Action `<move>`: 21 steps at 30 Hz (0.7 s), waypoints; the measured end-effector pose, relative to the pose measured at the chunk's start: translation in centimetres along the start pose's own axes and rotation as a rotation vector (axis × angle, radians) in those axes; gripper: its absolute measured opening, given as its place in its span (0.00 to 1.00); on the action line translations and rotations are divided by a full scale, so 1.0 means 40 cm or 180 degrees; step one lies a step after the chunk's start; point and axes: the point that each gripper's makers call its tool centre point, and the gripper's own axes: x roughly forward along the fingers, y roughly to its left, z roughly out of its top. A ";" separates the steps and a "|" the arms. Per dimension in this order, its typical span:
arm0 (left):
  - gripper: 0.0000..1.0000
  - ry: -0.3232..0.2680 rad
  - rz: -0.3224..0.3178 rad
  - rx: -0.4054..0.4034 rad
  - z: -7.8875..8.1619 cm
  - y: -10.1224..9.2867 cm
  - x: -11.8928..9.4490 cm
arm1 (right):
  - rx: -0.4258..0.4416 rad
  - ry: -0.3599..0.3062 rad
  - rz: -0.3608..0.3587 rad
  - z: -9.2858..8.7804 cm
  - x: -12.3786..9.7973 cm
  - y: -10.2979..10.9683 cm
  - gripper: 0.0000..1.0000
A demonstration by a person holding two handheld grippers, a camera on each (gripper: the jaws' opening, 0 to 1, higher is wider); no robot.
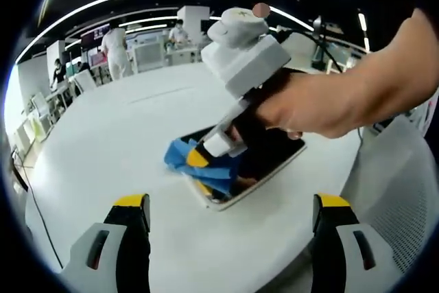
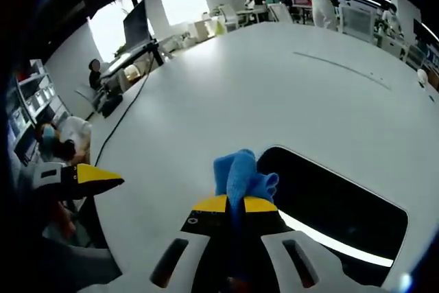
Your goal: Wipe the mirror surface with the cleaning cloth until all visible marks leave the cleaned area.
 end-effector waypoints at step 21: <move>0.99 0.0024 0.0003 -0.0018 -0.005 0.000 0.001 | 0.0032 -0.0027 -0.0018 -0.009 -0.011 -0.025 0.00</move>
